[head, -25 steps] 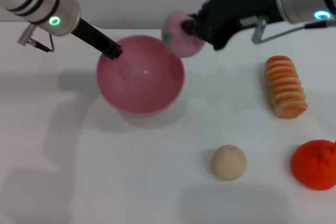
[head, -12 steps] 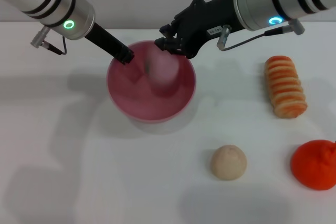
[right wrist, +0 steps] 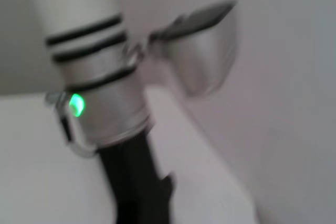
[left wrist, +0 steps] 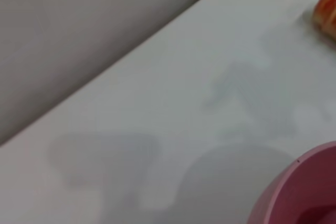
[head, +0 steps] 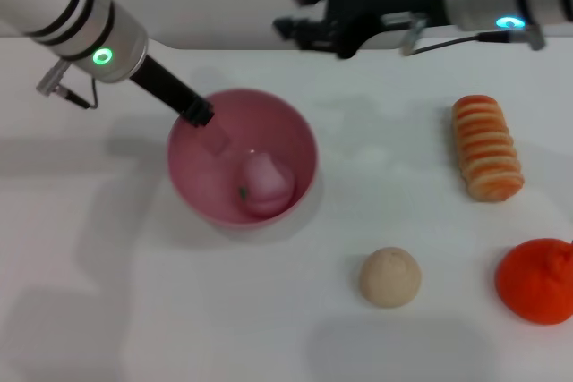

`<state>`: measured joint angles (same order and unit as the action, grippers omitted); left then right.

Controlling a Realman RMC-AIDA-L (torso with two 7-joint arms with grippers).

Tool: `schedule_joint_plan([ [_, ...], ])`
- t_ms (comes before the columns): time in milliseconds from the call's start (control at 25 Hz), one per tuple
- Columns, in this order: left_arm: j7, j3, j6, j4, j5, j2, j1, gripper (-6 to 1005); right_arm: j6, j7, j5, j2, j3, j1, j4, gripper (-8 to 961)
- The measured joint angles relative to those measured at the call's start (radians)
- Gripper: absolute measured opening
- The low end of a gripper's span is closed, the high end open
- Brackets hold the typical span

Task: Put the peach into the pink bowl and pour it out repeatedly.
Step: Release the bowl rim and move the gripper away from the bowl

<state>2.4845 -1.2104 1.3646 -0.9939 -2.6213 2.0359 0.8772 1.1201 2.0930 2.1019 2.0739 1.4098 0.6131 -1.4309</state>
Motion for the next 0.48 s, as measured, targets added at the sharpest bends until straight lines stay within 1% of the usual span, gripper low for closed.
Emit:
schedule_joint_plan([
  [80, 0.002, 0.000, 0.006, 0.000, 0.000, -0.002, -0.006, 113, -0.053, -0.088, -0.087, 0.000, -0.019, -0.062, -0.006, 400],
  [160, 0.006, 0.005, 0.031, 0.001, -0.001, -0.005, -0.025, 115, -0.112, -0.164, -0.174, 0.000, -0.033, -0.115, -0.007, 400],
  [240, 0.006, 0.007, 0.037, 0.001, -0.001, -0.006, -0.030, 116, -0.189, -0.238, -0.253, 0.001, -0.043, -0.164, 0.001, 399],
  [280, 0.013, 0.009, 0.047, 0.001, -0.002, -0.009, -0.045, 116, -0.246, -0.289, -0.301, 0.002, -0.045, -0.192, 0.013, 399],
  [360, 0.023, 0.011, 0.049, 0.002, -0.002, -0.012, -0.065, 117, -0.354, -0.407, -0.413, 0.003, -0.041, -0.230, 0.046, 398],
  [400, 0.025, 0.012, 0.048, 0.002, -0.002, -0.012, -0.069, 118, -0.387, -0.463, -0.464, 0.003, -0.039, -0.242, 0.067, 397],
  [440, 0.025, 0.012, 0.048, 0.002, -0.002, -0.012, -0.069, 119, -0.433, -0.587, -0.592, 0.003, -0.041, -0.257, 0.116, 397],
  [480, 0.030, 0.013, 0.043, 0.004, -0.002, -0.013, -0.082, 119, -0.433, -0.587, -0.592, 0.003, -0.041, -0.257, 0.116, 396],
])
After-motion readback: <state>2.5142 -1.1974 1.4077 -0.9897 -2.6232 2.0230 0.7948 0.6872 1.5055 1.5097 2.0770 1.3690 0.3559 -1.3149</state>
